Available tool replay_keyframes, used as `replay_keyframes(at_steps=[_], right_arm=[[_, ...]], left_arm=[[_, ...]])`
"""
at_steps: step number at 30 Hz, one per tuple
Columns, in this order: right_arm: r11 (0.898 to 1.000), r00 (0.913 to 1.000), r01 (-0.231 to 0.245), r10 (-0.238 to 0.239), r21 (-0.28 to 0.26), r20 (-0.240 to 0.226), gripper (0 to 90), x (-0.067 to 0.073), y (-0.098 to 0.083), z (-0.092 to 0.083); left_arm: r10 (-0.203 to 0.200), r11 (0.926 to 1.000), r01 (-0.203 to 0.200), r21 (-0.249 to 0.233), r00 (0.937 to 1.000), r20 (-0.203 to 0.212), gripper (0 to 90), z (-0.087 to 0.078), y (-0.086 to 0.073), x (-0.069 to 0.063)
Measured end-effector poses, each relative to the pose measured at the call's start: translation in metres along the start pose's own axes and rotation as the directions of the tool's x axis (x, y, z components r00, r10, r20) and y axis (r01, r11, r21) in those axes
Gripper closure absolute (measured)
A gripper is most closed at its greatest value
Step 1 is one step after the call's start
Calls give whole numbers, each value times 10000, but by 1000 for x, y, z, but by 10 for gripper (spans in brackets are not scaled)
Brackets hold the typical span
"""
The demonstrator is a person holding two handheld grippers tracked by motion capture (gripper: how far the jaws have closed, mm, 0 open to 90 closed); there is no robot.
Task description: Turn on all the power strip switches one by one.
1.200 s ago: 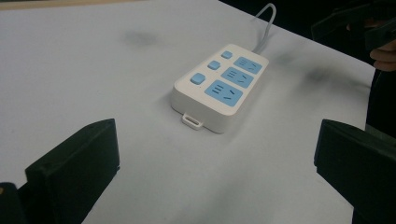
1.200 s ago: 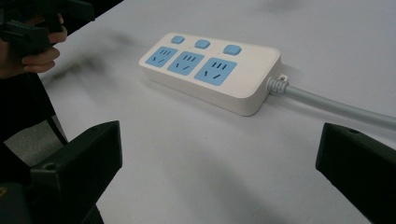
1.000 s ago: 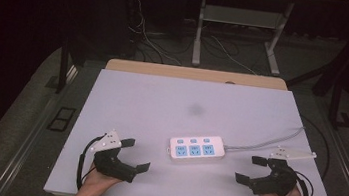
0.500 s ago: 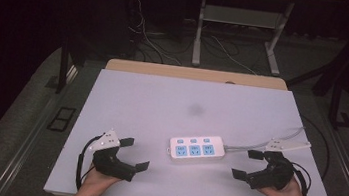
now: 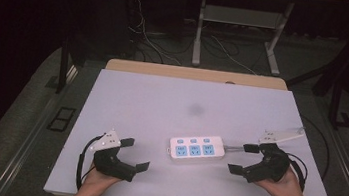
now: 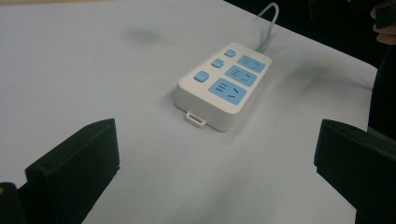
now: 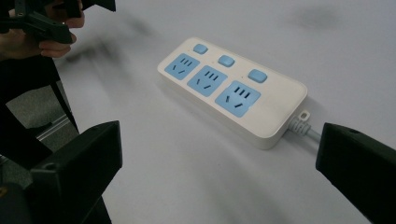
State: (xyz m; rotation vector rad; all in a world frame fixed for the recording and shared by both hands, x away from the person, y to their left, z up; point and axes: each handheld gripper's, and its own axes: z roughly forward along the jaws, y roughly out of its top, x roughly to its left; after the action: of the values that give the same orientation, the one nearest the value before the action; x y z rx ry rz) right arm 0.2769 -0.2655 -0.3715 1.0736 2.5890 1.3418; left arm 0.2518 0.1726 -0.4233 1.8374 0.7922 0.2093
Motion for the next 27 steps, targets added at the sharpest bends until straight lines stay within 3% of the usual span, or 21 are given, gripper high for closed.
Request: replay_keyframes(at_steps=[14, 27], right_arm=[[9971, 9990, 414, -403, 637, -189, 3, -4, 25, 17], [9940, 9974, 684, -661, 859, -297, 3, -5, 43, 27]], left_arm=[[81, 9999, -82, 146, 10000, 38, 0, 2, 0, -1], [75, 9999, -76, 137, 10000, 56, 0, 3, -1, 0]])
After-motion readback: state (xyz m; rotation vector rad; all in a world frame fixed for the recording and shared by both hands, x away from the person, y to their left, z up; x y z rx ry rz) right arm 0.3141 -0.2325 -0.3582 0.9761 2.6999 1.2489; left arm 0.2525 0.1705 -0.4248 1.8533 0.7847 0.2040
